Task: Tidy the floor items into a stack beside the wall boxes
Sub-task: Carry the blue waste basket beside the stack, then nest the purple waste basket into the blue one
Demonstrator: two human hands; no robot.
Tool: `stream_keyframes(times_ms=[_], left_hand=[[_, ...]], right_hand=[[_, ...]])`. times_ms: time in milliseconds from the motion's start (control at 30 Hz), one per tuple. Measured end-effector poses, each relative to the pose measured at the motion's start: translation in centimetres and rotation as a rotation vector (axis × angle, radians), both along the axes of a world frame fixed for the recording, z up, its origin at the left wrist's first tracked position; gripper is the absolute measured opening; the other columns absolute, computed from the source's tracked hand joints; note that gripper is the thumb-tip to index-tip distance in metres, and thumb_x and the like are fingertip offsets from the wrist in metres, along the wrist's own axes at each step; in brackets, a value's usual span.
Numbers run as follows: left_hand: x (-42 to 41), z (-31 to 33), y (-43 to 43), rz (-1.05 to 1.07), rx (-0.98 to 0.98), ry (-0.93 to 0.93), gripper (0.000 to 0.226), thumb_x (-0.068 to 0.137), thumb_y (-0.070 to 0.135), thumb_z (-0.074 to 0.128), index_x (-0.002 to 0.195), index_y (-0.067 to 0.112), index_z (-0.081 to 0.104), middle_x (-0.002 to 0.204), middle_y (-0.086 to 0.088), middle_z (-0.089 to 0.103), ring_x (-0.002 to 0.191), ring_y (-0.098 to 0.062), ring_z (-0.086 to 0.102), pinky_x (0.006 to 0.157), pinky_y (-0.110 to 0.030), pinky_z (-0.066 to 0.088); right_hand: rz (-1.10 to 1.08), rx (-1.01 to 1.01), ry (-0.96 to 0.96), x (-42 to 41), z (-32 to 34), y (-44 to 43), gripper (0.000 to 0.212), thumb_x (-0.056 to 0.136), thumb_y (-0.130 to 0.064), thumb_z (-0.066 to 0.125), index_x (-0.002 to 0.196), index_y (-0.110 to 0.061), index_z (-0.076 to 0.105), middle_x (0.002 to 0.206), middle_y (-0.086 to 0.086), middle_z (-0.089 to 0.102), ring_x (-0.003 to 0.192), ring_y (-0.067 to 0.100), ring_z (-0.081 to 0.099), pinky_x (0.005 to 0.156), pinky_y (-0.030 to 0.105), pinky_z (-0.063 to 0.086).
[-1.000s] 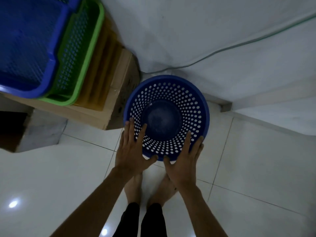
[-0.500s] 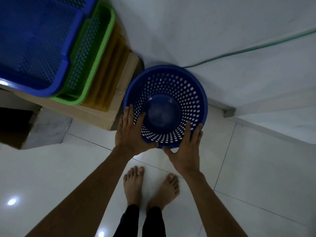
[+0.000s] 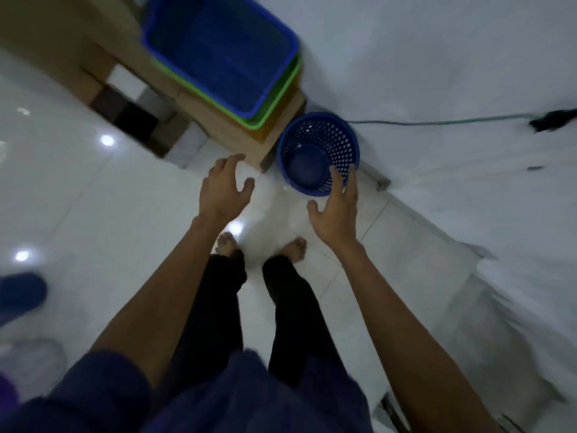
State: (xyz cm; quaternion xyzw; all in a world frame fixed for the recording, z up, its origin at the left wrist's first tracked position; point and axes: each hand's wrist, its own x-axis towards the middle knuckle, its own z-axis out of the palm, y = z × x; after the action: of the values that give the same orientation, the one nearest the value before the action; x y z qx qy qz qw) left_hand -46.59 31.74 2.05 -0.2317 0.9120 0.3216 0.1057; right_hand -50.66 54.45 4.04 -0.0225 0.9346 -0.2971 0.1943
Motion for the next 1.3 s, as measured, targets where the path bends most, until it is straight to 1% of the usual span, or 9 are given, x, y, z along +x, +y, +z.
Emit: stream_keyframes(times_ms=[133,233,333,400,700,800,967,1167,1300], left_hand=[[9.9,9.7,-4.2,0.202,-0.005,0.038,0.046,0.095,0.037,0.058,0.138,0.021,0.052,0.129,-0.01,0.058,0.115,-0.029,0.058,0.094,-0.047,0.049],[18.7,13.9,-7.6,0.383,-0.022,0.077,0.046,0.095,0.038,0.058,0.138,0.023,0.052,0.129,-0.009,0.058,0.116,-0.026,0.058,0.096,-0.045,0.05],[28.2,15.8,-10.6,0.602,-0.006,0.137,0.047,0.095,0.037,0.059,0.138,0.022,0.052,0.131,-0.009,0.057,0.12,-0.024,0.056,0.098,-0.04,0.048],[34.3,16.3,-12.5,0.731,0.008,0.16,0.047,0.094,0.035,0.061,0.139,0.02,0.052,0.131,-0.01,0.056,0.121,-0.023,0.054,0.097,-0.036,0.045],[57.3,18.6,-22.5,1.211,-0.018,0.231,0.047,0.094,0.032,0.063,0.138,0.019,0.052,0.134,-0.009,0.057,0.122,-0.022,0.054,0.101,-0.037,0.044],[62.2,18.4,-25.0,1.385,-0.012,0.25,0.047,0.093,0.033,0.064,0.137,0.019,0.052,0.135,-0.007,0.056,0.122,-0.022,0.055,0.101,-0.037,0.045],[68.5,17.1,-28.7,1.648,0.031,0.237,0.049,0.093,0.033,0.065,0.138,0.022,0.051,0.138,-0.007,0.054,0.124,-0.023,0.054,0.102,-0.039,0.045],[74.6,15.8,-32.3,1.932,-0.011,0.224,0.049,0.093,0.03,0.065,0.139,0.018,0.051,0.132,-0.01,0.056,0.118,-0.022,0.056,0.09,-0.028,0.041],[77.0,16.2,-33.0,2.124,-0.03,0.229,0.047,0.093,0.03,0.063,0.137,0.021,0.052,0.129,-0.009,0.056,0.117,-0.021,0.055,0.091,-0.029,0.041]], right_hand=[[0.17,0.014,0.056,4.7,9.2,-3.8,0.072,0.091,-0.025,0.065,0.153,-0.012,0.033,0.167,0.016,0.004,0.151,0.035,0.018,0.117,0.052,0.031],[0.278,-0.04,0.081,9.5,12.8,-7.9,0.071,0.092,-0.026,0.064,0.153,-0.013,0.032,0.167,0.014,0.004,0.15,0.033,0.018,0.119,0.051,0.028],[0.419,-0.084,0.071,15.6,14.7,-13.8,0.071,0.093,-0.027,0.061,0.155,-0.014,0.028,0.168,0.012,0.003,0.151,0.03,0.014,0.123,0.044,0.018],[0.531,-0.091,0.068,19.9,15.5,-18.1,0.071,0.094,-0.028,0.06,0.155,-0.017,0.026,0.167,0.012,0.002,0.15,0.03,0.016,0.121,0.042,0.019],[0.883,-0.18,-0.031,38.3,18.1,-35.7,0.068,0.092,-0.025,0.064,0.152,-0.023,0.032,0.167,0.004,0.003,0.148,0.028,0.021,0.115,0.035,0.022],[1.051,-0.15,-0.037,42.3,18.4,-41.1,0.069,0.092,-0.026,0.065,0.153,-0.023,0.031,0.167,0.003,0.003,0.147,0.03,0.022,0.117,0.042,0.025],[1.275,-0.112,-0.059,47.5,17.8,-51.1,0.069,0.092,-0.025,0.064,0.153,-0.022,0.031,0.166,0.006,0.008,0.146,0.031,0.026,0.117,0.04,0.026],[1.625,-0.082,-0.115,54.8,16.2,-64.8,0.07,0.093,-0.022,0.063,0.154,-0.016,0.031,0.164,0.013,0.011,0.146,0.034,0.026,0.117,0.043,0.027],[1.832,-0.074,-0.124,59.9,15.7,-71.4,0.07,0.091,-0.02,0.066,0.152,-0.013,0.032,0.162,0.015,0.016,0.143,0.035,0.029,0.114,0.044,0.034]])
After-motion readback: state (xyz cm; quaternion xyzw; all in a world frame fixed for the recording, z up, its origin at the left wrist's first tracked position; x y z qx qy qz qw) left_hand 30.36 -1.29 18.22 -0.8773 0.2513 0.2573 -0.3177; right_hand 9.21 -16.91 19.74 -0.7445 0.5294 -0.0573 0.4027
